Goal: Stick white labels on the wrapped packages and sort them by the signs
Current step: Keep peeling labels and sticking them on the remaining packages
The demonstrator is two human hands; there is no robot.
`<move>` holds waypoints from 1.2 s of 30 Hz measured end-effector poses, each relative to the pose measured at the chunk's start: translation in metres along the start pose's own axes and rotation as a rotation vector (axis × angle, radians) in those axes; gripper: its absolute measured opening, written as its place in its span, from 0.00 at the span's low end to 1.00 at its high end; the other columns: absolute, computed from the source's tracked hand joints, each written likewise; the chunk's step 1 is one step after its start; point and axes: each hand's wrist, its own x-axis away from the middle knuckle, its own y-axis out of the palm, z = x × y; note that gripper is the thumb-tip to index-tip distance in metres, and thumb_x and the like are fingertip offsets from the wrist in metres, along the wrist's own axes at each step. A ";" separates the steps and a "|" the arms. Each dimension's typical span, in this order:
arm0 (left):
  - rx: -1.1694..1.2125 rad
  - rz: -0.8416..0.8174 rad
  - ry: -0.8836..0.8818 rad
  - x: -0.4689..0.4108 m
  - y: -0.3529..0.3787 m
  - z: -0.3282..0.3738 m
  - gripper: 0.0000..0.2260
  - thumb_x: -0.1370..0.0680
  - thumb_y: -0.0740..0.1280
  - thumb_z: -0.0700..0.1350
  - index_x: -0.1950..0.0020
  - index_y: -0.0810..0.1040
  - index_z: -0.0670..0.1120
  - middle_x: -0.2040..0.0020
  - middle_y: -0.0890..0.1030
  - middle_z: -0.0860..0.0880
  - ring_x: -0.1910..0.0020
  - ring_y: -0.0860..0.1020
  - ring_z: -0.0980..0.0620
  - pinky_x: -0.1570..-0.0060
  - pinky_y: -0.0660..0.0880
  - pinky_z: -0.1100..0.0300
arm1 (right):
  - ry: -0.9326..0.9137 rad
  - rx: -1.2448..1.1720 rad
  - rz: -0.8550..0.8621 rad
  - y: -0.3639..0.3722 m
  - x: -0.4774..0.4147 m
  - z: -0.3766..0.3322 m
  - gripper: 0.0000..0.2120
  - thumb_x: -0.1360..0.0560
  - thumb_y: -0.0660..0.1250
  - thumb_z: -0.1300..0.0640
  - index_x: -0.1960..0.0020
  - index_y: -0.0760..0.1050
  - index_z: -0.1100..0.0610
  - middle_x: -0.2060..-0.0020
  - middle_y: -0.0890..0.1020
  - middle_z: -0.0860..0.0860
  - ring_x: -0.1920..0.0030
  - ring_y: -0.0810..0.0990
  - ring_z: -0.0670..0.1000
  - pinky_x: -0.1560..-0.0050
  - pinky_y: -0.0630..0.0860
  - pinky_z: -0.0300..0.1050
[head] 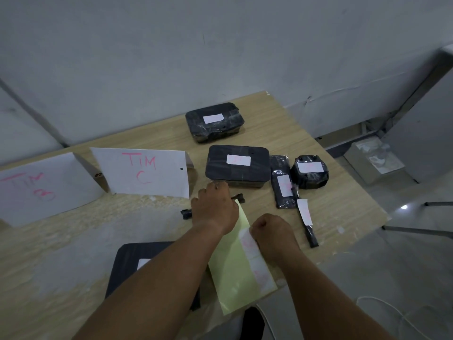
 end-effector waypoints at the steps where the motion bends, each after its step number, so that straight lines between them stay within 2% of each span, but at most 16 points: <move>1: 0.007 -0.002 -0.009 0.000 0.000 0.000 0.11 0.20 0.60 0.49 0.40 0.71 0.47 0.42 0.75 0.47 0.44 0.73 0.46 0.43 0.73 0.46 | 0.007 -0.048 -0.006 -0.001 0.000 -0.001 0.07 0.24 0.62 0.54 0.53 0.79 0.53 0.54 0.82 0.51 0.52 0.78 0.53 0.54 0.72 0.42; 4: 0.032 -0.008 -0.044 0.000 -0.002 -0.001 0.12 0.20 0.60 0.49 0.39 0.70 0.47 0.42 0.74 0.47 0.44 0.73 0.46 0.43 0.73 0.47 | 0.023 -0.170 -0.015 -0.004 0.001 -0.001 0.06 0.23 0.61 0.54 0.57 0.75 0.51 0.60 0.80 0.47 0.54 0.78 0.51 0.58 0.68 0.41; 6: 0.045 -0.010 -0.059 0.000 -0.002 -0.003 0.12 0.20 0.60 0.49 0.39 0.70 0.47 0.42 0.74 0.47 0.44 0.73 0.46 0.43 0.74 0.47 | 0.028 -0.164 -0.035 -0.004 0.001 -0.001 0.05 0.26 0.65 0.48 0.57 0.75 0.49 0.59 0.80 0.46 0.54 0.78 0.49 0.59 0.70 0.41; 8: 0.047 -0.005 -0.064 0.001 -0.003 -0.005 0.12 0.20 0.61 0.50 0.39 0.70 0.48 0.42 0.74 0.47 0.44 0.73 0.46 0.43 0.75 0.47 | 0.036 -0.121 -0.056 -0.001 0.003 -0.002 0.10 0.30 0.70 0.43 0.58 0.77 0.49 0.61 0.81 0.44 0.56 0.79 0.48 0.59 0.74 0.42; 11: 0.043 0.009 -0.061 0.001 -0.003 -0.007 0.11 0.20 0.61 0.50 0.39 0.70 0.48 0.42 0.74 0.47 0.44 0.73 0.46 0.43 0.74 0.47 | 0.060 -0.070 -0.060 0.004 0.005 -0.006 0.10 0.32 0.71 0.45 0.64 0.76 0.50 0.65 0.81 0.46 0.59 0.80 0.50 0.58 0.78 0.44; 13: 0.042 0.022 -0.056 0.002 -0.004 -0.008 0.11 0.20 0.60 0.50 0.40 0.70 0.49 0.42 0.73 0.47 0.44 0.72 0.46 0.43 0.74 0.47 | 0.041 -0.112 -0.071 0.005 0.005 -0.006 0.09 0.30 0.70 0.48 0.64 0.76 0.51 0.66 0.81 0.46 0.61 0.80 0.50 0.61 0.75 0.43; 17: 0.072 0.064 -0.075 0.002 -0.003 -0.012 0.14 0.22 0.62 0.53 0.39 0.67 0.50 0.39 0.71 0.46 0.42 0.69 0.46 0.44 0.73 0.49 | 0.022 -0.585 -0.176 -0.005 0.006 -0.005 0.09 0.25 0.68 0.52 0.62 0.75 0.54 0.72 0.75 0.47 0.73 0.69 0.45 0.73 0.65 0.38; 19: 0.131 0.085 -0.127 0.003 -0.003 -0.012 0.22 0.25 0.65 0.58 0.37 0.64 0.51 0.36 0.68 0.46 0.39 0.67 0.45 0.43 0.71 0.49 | 0.022 -0.725 -0.185 -0.012 0.006 -0.005 0.08 0.23 0.67 0.53 0.61 0.75 0.52 0.71 0.75 0.47 0.74 0.69 0.43 0.74 0.65 0.38; 21: 0.212 0.149 -0.192 0.003 -0.004 -0.010 0.32 0.30 0.68 0.64 0.34 0.60 0.51 0.36 0.66 0.46 0.37 0.66 0.44 0.42 0.70 0.45 | 0.045 -0.817 -0.159 -0.017 0.005 -0.005 0.09 0.22 0.66 0.53 0.61 0.75 0.51 0.68 0.77 0.47 0.69 0.71 0.45 0.70 0.65 0.40; 23: 0.343 0.215 -0.241 0.002 -0.006 -0.007 0.38 0.35 0.72 0.66 0.34 0.59 0.52 0.40 0.68 0.49 0.41 0.68 0.47 0.43 0.72 0.45 | 0.071 -0.918 -0.156 -0.020 0.003 -0.005 0.07 0.22 0.65 0.52 0.58 0.75 0.51 0.64 0.80 0.48 0.64 0.73 0.48 0.66 0.65 0.43; 25: 0.682 0.146 -0.315 0.002 -0.010 -0.004 0.38 0.36 0.76 0.63 0.34 0.61 0.53 0.46 0.72 0.55 0.47 0.74 0.51 0.49 0.74 0.51 | 0.101 -1.017 -0.166 -0.021 0.004 -0.006 0.06 0.21 0.65 0.52 0.56 0.75 0.51 0.62 0.82 0.48 0.63 0.75 0.49 0.64 0.66 0.44; 27: 1.084 -0.054 -0.414 0.001 -0.013 -0.004 0.28 0.34 0.78 0.58 0.40 0.72 0.50 0.52 0.81 0.56 0.54 0.79 0.53 0.58 0.74 0.56 | 0.111 -1.083 -0.140 -0.021 0.003 -0.006 0.05 0.21 0.65 0.53 0.55 0.76 0.52 0.62 0.83 0.49 0.62 0.77 0.50 0.62 0.70 0.46; 28: 1.193 -0.176 -0.428 0.000 -0.013 -0.006 0.22 0.33 0.78 0.55 0.44 0.78 0.48 0.54 0.84 0.53 0.55 0.82 0.51 0.59 0.75 0.56 | 0.108 -1.101 -0.116 -0.022 0.003 -0.006 0.05 0.21 0.66 0.53 0.55 0.76 0.53 0.60 0.83 0.51 0.61 0.78 0.51 0.61 0.73 0.47; 31: 1.264 -0.402 -0.343 0.000 -0.011 -0.011 0.12 0.28 0.76 0.49 0.47 0.84 0.47 0.54 0.87 0.48 0.53 0.85 0.45 0.51 0.80 0.49 | 0.046 -0.939 0.052 -0.021 0.003 -0.006 0.04 0.23 0.67 0.51 0.50 0.77 0.51 0.53 0.84 0.51 0.54 0.81 0.52 0.55 0.77 0.48; 34: 1.273 -0.408 -0.340 0.000 -0.009 -0.013 0.08 0.26 0.73 0.47 0.49 0.84 0.47 0.54 0.87 0.47 0.55 0.85 0.44 0.51 0.80 0.48 | -0.086 -0.653 0.212 -0.018 0.004 -0.005 0.17 0.25 0.69 0.50 0.38 0.70 0.43 0.48 0.79 0.47 0.47 0.79 0.50 0.49 0.77 0.49; 36: 1.284 -0.394 -0.338 0.000 -0.010 -0.012 0.07 0.25 0.72 0.47 0.49 0.84 0.46 0.55 0.87 0.46 0.55 0.85 0.44 0.53 0.80 0.49 | -0.244 -0.409 0.248 -0.018 0.006 -0.005 0.23 0.25 0.69 0.48 0.31 0.68 0.41 0.43 0.73 0.46 0.44 0.72 0.47 0.43 0.72 0.47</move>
